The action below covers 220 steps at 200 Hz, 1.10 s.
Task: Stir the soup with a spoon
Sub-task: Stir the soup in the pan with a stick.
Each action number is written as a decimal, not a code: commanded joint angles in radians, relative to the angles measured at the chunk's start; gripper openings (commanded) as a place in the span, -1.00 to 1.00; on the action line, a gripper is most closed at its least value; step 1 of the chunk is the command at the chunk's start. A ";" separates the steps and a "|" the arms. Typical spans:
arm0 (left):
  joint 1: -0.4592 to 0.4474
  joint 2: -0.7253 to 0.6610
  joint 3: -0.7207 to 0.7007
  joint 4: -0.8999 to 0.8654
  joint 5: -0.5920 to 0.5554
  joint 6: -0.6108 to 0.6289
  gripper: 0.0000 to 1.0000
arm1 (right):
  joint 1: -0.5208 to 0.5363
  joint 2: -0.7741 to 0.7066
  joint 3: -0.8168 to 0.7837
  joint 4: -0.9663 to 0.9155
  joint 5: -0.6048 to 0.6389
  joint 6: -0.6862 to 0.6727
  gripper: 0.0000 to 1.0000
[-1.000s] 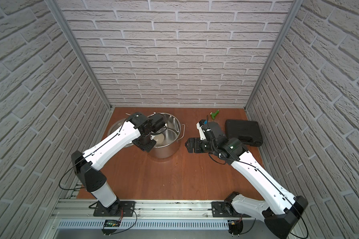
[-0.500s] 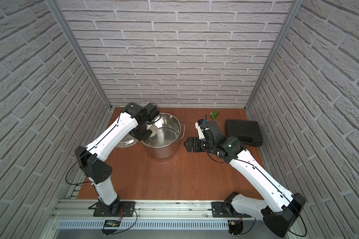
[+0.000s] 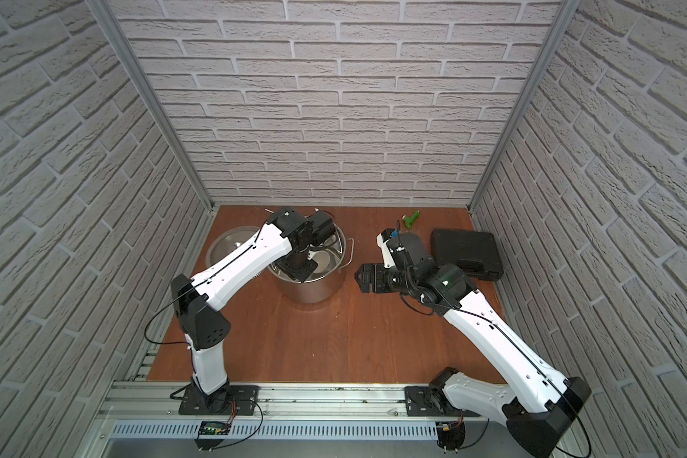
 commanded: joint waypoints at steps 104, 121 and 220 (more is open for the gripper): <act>0.159 -0.074 -0.009 -0.044 -0.066 0.021 -1.00 | 0.015 0.008 0.035 0.003 -0.013 -0.053 0.88; 0.150 -0.031 0.045 -0.034 -0.050 0.025 -1.00 | 0.014 -0.001 0.034 -0.015 -0.001 -0.064 0.88; 0.005 0.046 0.095 -0.052 0.019 -0.033 -1.00 | 0.013 -0.034 0.021 -0.038 0.020 -0.078 0.89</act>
